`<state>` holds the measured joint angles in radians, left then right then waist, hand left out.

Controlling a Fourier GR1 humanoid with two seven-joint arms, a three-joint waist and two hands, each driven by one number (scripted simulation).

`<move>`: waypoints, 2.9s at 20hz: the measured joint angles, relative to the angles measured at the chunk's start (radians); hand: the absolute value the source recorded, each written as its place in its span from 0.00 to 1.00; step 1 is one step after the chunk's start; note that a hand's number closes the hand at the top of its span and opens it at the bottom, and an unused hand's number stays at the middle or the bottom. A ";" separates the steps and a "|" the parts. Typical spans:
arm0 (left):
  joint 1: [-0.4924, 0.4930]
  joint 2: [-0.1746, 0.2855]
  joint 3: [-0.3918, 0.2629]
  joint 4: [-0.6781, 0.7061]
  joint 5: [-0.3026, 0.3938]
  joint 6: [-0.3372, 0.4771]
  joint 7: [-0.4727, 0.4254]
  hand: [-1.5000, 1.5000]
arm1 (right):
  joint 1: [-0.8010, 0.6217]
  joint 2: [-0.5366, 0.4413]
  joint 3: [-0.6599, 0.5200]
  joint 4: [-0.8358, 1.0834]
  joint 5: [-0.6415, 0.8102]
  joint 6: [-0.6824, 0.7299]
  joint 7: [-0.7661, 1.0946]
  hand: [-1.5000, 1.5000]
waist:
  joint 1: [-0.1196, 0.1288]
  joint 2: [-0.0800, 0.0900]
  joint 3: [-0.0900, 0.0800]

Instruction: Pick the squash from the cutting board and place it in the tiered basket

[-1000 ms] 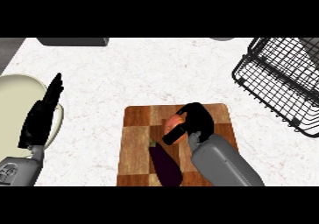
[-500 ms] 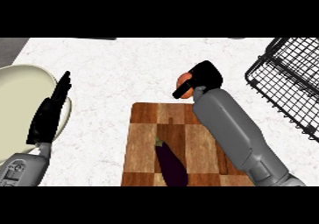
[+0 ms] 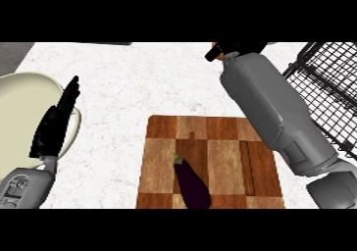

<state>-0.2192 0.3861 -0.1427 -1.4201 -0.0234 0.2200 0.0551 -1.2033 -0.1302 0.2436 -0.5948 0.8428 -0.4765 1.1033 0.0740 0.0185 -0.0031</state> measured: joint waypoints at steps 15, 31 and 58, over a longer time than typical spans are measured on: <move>0.034 0.013 0.037 -0.008 0.004 -0.009 0.007 0.50 | -0.335 -0.128 -0.049 0.253 0.253 0.018 0.066 1.00 | -0.040 -0.014 0.001; 0.046 0.000 0.065 -0.006 -0.010 -0.018 0.004 0.50 | -0.321 -0.283 -0.055 0.432 0.325 0.124 -0.029 1.00 | -0.062 -0.014 0.002; 0.070 -0.029 0.116 -0.008 -0.045 -0.049 0.001 0.50 | 0.045 -0.408 -0.287 0.162 0.085 0.199 -0.174 0.00 | -0.084 -0.023 0.003</move>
<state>-0.1491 0.3570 -0.0269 -1.4284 -0.0679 0.1705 0.0560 -1.1585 -0.5386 -0.0434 -0.4325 0.9273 -0.2774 0.9288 -0.0101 -0.0050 0.0003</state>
